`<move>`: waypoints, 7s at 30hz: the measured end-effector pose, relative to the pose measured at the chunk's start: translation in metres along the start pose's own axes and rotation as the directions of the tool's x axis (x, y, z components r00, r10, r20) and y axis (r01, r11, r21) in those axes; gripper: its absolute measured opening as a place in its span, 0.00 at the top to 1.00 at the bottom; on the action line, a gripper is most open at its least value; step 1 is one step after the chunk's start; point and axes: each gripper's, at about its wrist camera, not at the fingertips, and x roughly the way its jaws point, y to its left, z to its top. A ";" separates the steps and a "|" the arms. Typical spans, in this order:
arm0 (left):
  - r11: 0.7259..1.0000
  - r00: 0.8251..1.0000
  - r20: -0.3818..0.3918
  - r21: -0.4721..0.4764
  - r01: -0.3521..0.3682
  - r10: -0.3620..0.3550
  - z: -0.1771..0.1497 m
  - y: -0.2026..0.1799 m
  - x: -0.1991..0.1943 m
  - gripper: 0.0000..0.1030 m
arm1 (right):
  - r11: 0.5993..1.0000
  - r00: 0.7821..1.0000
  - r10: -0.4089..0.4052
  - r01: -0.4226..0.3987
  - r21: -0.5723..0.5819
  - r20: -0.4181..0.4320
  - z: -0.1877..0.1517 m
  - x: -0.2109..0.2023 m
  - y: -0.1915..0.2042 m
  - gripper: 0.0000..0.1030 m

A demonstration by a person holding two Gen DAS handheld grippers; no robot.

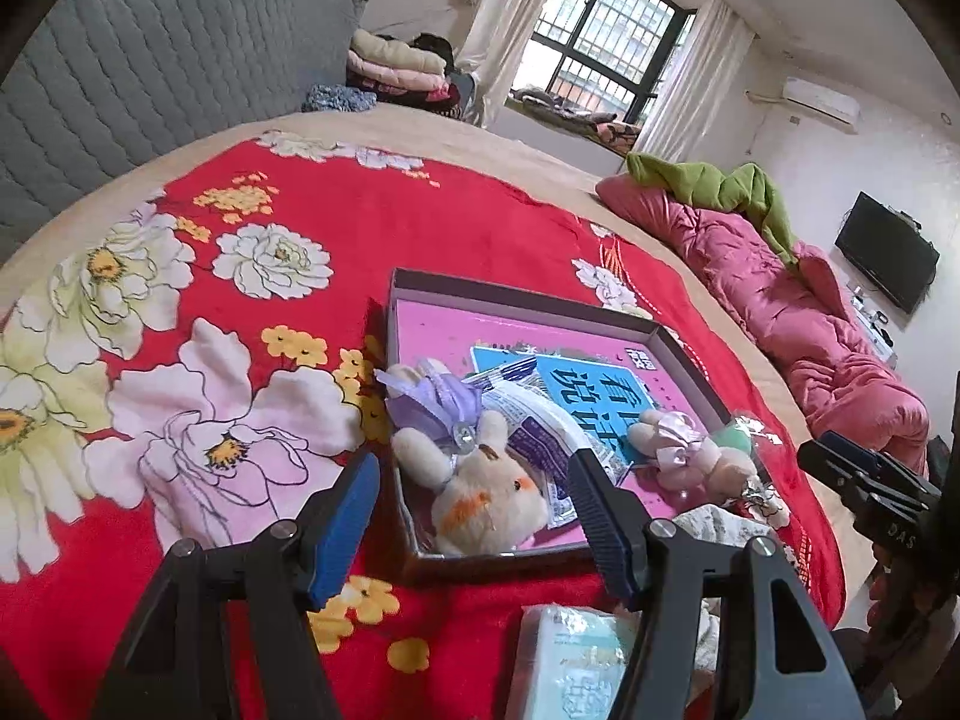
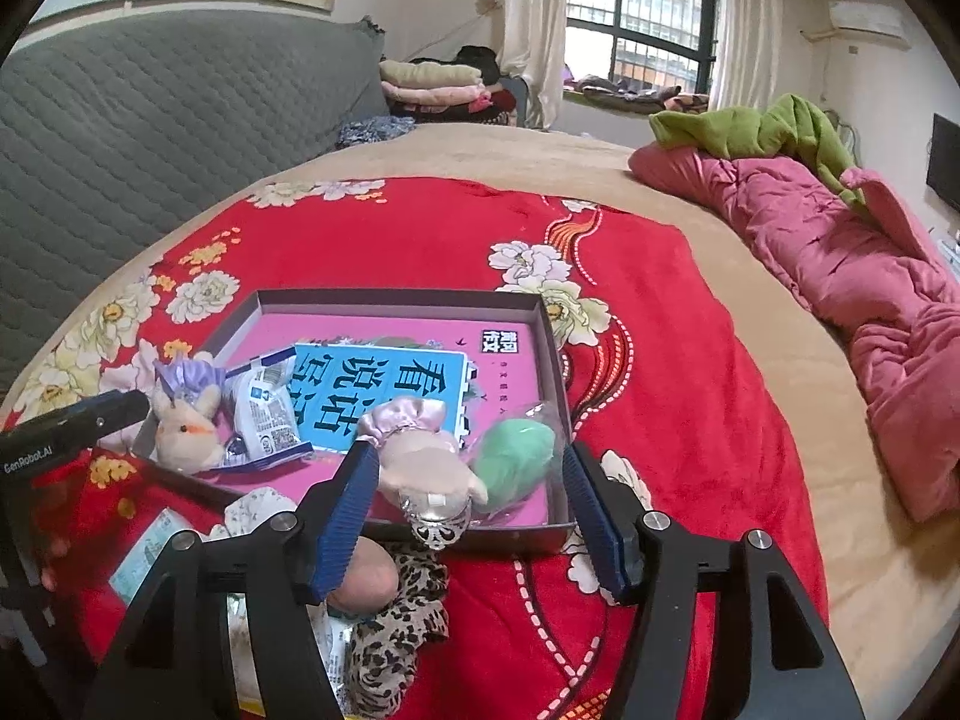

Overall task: Organize soft objects
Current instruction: 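Withdraw both tools from the box toward the scrunchies on the bedspread, then move the left tool to the white floral scrunchie while the right tool approaches the leopard-print scrunchie, then grasp the white floral scrunchie with the left tool while the right tool grasps the leopard-print scrunchie, then lift the white scrunchie over the pink box while the right tool carries the leopard scrunchie there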

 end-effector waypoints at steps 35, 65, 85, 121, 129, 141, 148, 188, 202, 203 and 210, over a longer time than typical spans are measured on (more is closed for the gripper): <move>0.999 0.999 -0.020 -0.007 0.036 -0.036 -0.016 -0.063 -0.062 0.37 | 0.996 0.991 0.055 -0.063 0.067 0.120 -0.006 -0.062 -0.029 0.30; 0.998 0.995 -0.090 0.041 0.041 -0.037 -0.032 -0.097 -0.078 0.37 | 0.990 0.987 0.129 -0.133 0.042 0.093 -0.045 -0.095 -0.014 0.29; 0.997 0.979 -0.201 0.058 0.055 -0.043 -0.058 -0.112 -0.054 0.37 | 0.988 0.988 0.151 -0.151 0.006 -0.006 -0.075 -0.075 -0.003 0.29; 0.988 0.937 -0.324 -0.117 0.097 -0.130 -0.056 -0.097 0.019 0.37 | 0.984 0.979 0.178 -0.176 0.030 -0.103 -0.090 0.016 -0.003 0.33; 0.989 0.936 -0.330 -0.115 0.091 -0.124 -0.054 -0.097 0.026 0.38 | 0.979 0.975 0.201 -0.196 0.056 -0.099 -0.088 0.025 -0.015 0.81; 0.993 0.940 -0.326 -0.090 0.076 -0.102 -0.052 -0.100 0.031 0.52 | 0.975 0.978 0.208 -0.204 0.088 -0.033 -0.081 0.017 -0.034 0.88; 0.991 0.940 -0.321 -0.099 0.087 -0.115 -0.051 -0.099 0.030 0.71 | 0.971 0.977 0.214 -0.212 0.109 -0.010 -0.078 0.012 -0.042 0.89; 0.991 0.980 -0.153 -0.059 0.117 -0.125 -0.020 -0.107 -0.012 0.86 | 0.979 0.964 0.158 -0.181 0.095 0.212 -0.051 -0.051 -0.062 0.92; 0.983 0.983 -0.083 -0.098 0.155 -0.163 -0.006 -0.084 -0.020 0.86 | 0.984 0.960 0.150 -0.168 0.057 0.237 -0.043 -0.075 -0.043 0.92; 0.983 0.983 -0.080 -0.096 0.159 -0.166 -0.006 -0.083 -0.021 0.86 | 0.984 0.960 0.151 -0.169 0.055 0.236 -0.043 -0.075 -0.041 0.92; 0.986 0.987 -0.047 -0.072 0.152 -0.155 0.001 -0.079 -0.029 0.86 | 0.982 0.956 0.160 -0.178 0.055 0.247 -0.035 -0.079 -0.033 0.92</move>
